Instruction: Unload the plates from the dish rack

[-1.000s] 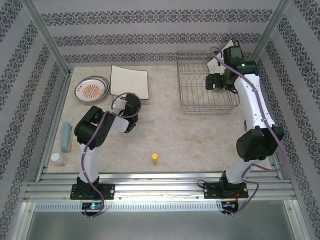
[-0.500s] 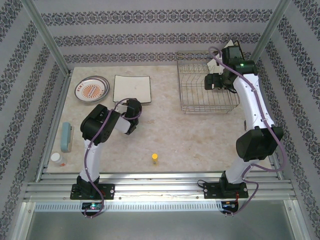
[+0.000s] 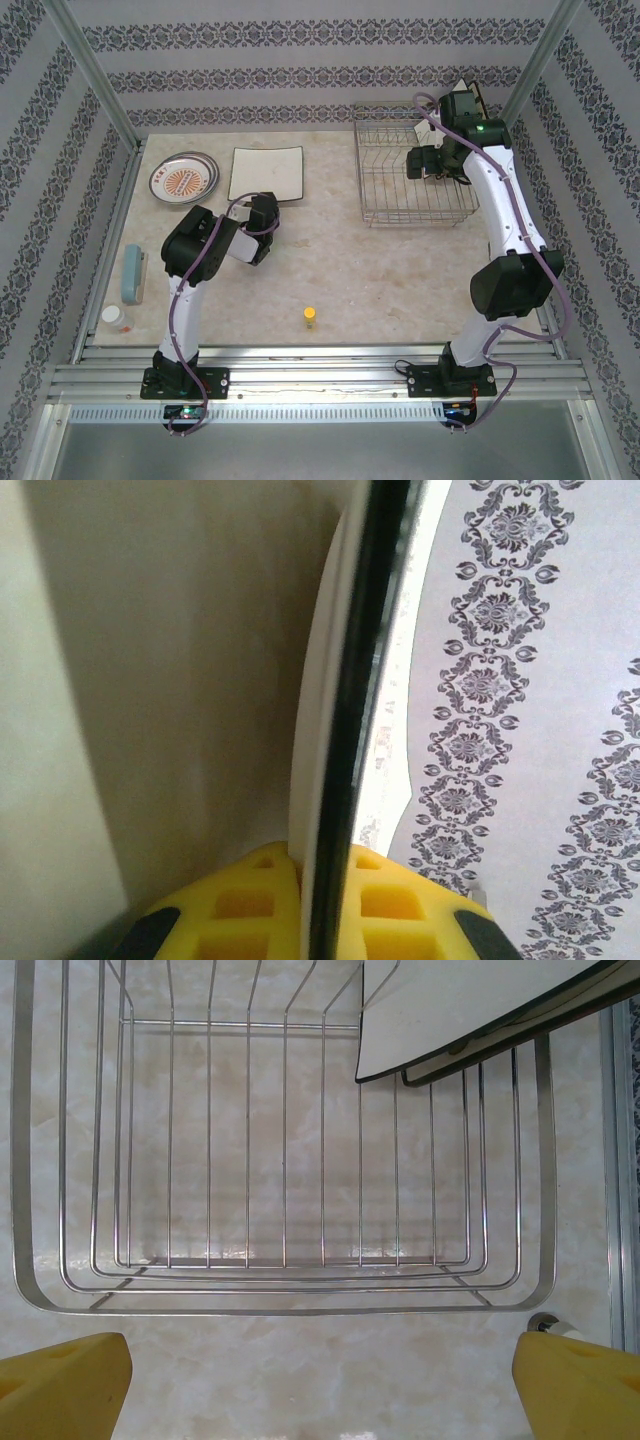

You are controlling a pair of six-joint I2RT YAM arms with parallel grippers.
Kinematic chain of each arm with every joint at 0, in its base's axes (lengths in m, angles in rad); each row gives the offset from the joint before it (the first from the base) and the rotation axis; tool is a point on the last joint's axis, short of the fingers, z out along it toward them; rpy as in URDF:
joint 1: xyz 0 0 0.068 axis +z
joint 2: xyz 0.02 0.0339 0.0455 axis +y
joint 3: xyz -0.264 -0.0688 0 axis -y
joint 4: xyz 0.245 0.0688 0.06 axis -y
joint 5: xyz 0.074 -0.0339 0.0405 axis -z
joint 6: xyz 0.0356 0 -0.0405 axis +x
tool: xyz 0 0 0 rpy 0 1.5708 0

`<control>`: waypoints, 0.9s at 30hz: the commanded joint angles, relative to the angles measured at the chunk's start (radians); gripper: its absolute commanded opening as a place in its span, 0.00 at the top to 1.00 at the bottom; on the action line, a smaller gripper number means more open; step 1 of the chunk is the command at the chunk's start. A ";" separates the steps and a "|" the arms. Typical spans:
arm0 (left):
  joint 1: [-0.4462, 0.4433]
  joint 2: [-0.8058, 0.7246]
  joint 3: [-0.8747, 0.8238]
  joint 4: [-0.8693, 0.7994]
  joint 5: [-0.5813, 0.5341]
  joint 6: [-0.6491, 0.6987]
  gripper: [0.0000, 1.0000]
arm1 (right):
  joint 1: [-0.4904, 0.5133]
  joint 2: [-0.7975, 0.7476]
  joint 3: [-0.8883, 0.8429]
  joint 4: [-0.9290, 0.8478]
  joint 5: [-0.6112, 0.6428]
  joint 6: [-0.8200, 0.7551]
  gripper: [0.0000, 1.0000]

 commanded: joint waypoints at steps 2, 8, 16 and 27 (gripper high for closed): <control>0.022 0.030 0.023 0.096 -0.043 0.006 0.92 | 0.014 0.012 0.035 -0.020 0.017 -0.002 0.02; 0.025 0.017 0.016 0.038 -0.009 0.005 0.61 | 0.015 0.016 0.051 -0.023 0.014 -0.003 0.02; 0.024 -0.061 -0.026 -0.046 0.011 0.025 0.26 | 0.019 0.021 0.062 -0.020 0.008 -0.004 0.02; 0.025 -0.242 -0.021 -0.410 0.013 0.085 0.00 | 0.020 0.001 0.036 0.001 -0.006 -0.001 0.02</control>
